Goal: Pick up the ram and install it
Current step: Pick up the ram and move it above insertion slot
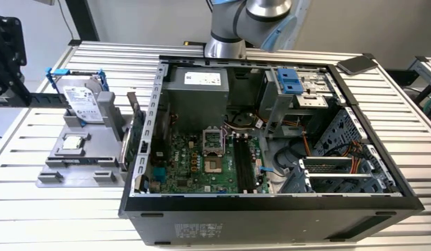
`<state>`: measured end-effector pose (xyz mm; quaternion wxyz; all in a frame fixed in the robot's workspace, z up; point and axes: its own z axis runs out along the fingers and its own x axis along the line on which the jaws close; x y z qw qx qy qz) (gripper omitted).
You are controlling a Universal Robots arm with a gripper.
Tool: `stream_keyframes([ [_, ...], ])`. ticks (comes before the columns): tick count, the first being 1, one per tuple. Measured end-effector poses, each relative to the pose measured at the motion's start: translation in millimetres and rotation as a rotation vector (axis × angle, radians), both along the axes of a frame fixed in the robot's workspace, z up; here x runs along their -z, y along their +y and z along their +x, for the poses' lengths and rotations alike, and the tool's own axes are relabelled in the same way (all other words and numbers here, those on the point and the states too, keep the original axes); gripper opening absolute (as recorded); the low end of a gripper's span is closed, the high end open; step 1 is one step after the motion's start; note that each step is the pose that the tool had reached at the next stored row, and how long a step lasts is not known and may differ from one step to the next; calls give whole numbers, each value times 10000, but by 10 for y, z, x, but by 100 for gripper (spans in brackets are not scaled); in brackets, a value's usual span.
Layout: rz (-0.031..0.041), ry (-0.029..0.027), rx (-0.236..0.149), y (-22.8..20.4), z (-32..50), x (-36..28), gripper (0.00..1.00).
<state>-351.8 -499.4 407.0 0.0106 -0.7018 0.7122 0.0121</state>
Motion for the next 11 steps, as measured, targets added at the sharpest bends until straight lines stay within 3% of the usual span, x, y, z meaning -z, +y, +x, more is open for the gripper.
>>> stream_keyframes([
  [3, -2, 1, 2, 1, 48, -1, 0],
  [11, -2, 4, 1, 0, 348, 0, 0],
])
